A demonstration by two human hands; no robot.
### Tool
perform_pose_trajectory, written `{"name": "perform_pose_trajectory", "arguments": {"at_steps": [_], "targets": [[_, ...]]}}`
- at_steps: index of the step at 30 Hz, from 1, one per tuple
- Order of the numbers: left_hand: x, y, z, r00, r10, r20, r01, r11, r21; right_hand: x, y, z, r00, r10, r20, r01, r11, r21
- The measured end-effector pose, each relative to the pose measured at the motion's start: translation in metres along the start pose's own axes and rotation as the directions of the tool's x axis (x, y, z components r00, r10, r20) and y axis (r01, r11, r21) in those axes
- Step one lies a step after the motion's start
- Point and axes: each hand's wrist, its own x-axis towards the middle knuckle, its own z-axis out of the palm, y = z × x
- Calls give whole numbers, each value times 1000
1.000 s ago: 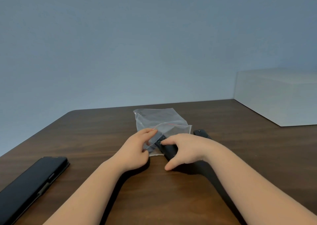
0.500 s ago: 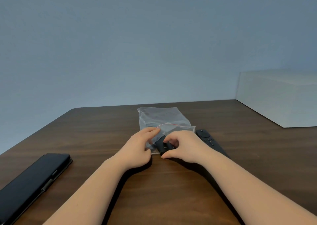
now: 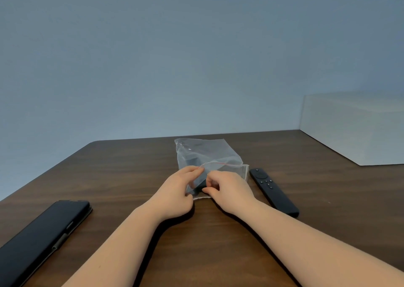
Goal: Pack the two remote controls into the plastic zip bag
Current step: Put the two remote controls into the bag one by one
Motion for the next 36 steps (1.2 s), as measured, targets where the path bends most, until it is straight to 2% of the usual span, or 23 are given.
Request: {"name": "perform_pose_trajectory", "arguments": {"at_steps": [14, 22, 25, 27, 29, 32, 34, 36], "targets": [[3, -8, 4, 999, 25, -48, -24, 1000, 7, 17, -11, 8, 985, 44, 165, -3, 971, -241], [1, -5, 3, 997, 13, -73, -12, 1000, 6, -6, -3, -23, 997, 13, 73, -12, 1000, -22], [1, -4, 3, 994, 2, -106, -1, 1000, 9, -19, 9, -49, 992, 97, -86, -98, 995, -9], [0, -4, 3, 994, 5, -110, -2, 1000, 27, -30, 20, -64, 969, 182, -166, -196, 978, -69], [-1, -4, 3, 994, 11, -111, -6, 999, 46, -41, 29, -72, 935, 330, -132, -351, 914, -204], [-1, -2, 3, 992, 15, -126, -9, 999, 51, -49, 38, -74, 830, 557, 26, -515, 784, -347], [-2, -2, 2, 992, 10, -128, -3, 999, 54, -49, 41, -72, 803, 594, 52, -540, 762, -357], [-2, -3, 2, 992, 5, -126, 2, 998, 59, -46, 41, -71, 813, 581, 34, -538, 772, -339]]}}
